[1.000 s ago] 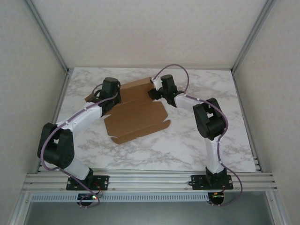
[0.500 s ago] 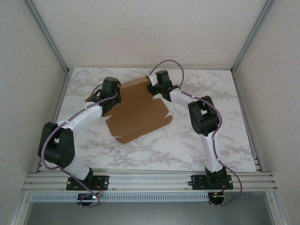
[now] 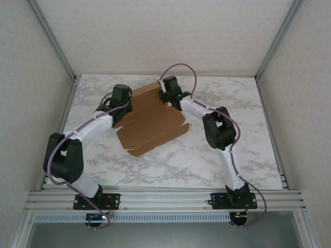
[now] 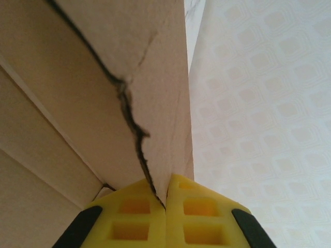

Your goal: Fold the paper box

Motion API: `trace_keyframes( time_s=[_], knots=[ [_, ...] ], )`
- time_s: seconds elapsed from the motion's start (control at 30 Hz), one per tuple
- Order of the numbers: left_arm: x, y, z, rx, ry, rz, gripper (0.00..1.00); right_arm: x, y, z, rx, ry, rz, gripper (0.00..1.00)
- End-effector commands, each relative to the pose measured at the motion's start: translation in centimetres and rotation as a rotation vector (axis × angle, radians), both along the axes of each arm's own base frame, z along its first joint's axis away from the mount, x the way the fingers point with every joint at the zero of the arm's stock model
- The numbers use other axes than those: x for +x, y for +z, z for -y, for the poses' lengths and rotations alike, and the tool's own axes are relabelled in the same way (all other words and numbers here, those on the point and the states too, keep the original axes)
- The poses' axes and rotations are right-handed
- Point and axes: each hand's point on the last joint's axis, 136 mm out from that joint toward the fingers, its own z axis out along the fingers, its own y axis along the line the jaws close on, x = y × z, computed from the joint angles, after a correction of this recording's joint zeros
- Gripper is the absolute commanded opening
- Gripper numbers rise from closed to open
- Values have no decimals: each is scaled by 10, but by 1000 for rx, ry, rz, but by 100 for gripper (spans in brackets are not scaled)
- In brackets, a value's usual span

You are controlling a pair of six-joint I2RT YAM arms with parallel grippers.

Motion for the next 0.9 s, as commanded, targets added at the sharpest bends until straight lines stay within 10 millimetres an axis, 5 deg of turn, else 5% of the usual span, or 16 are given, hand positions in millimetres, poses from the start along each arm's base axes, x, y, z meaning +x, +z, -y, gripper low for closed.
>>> trace_keyframes(
  time_s=[0.0, 0.23, 0.5, 0.7, 0.87],
  knots=[
    [-11, -34, 12, 0, -48, -125, 0, -24, -29, -11, -64, 90, -39, 36],
    [-12, -28, 2, 61, -50, -104, 0, -50, 23, 17, 68, 189, 77, 76],
    [-11, -34, 4, 112, -105, -88, 0, -92, 92, 54, 343, 296, 133, 77],
    [-13, -45, 8, 137, -180, -90, 0, -76, 135, 69, 444, 138, 73, 67],
    [-23, -57, 8, 181, -235, -125, 1, -65, 136, 69, 425, 57, -72, 62]
  ],
)
